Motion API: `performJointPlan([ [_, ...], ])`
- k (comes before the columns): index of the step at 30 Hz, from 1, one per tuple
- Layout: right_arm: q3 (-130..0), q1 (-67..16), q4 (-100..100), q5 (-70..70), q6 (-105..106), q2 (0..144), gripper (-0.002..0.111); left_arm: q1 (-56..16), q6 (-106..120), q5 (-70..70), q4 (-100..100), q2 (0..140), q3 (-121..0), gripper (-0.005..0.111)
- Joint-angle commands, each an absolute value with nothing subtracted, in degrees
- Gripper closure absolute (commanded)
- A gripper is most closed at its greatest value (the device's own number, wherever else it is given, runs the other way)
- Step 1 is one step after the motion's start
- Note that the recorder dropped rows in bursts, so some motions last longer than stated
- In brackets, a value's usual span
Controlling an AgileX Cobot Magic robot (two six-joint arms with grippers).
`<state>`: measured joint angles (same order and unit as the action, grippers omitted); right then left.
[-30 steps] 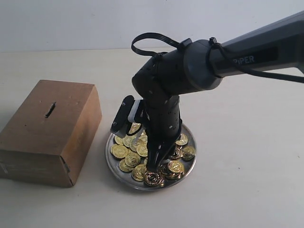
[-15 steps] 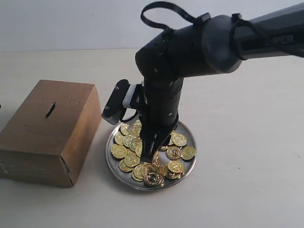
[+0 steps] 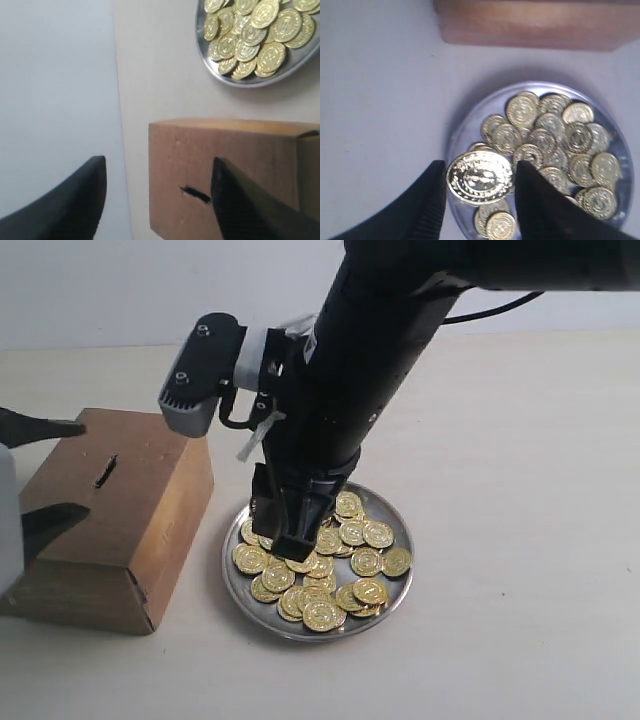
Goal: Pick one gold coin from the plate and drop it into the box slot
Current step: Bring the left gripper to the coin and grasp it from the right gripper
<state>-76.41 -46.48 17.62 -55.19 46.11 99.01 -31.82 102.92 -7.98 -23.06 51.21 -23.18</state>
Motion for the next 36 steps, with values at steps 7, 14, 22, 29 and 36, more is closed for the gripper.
performJointPlan([
  [7,-76.35,-46.47,28.43,-62.84,58.59,95.46,0.069,-48.19,106.46,0.76,-19.10,56.21,-23.37,0.048],
  [14,-76.35,-46.47,29.85,-63.46,59.31,95.46,0.069,-53.46,106.46,1.76,-18.35,56.21,-23.37,0.048],
  [22,-76.35,-46.47,29.85,-63.67,59.31,95.46,0.069,-55.58,106.46,2.03,-18.35,56.21,-23.37,0.048],
  [29,-76.35,-46.47,30.10,-64.82,59.94,95.46,0.069,-55.56,106.46,1.71,-17.08,57.84,-24.67,0.049],
  [36,-76.35,-46.47,30.63,-64.92,60.30,95.46,0.069,-55.56,106.46,1.04,-17.08,59.73,-26.55,0.068],
])
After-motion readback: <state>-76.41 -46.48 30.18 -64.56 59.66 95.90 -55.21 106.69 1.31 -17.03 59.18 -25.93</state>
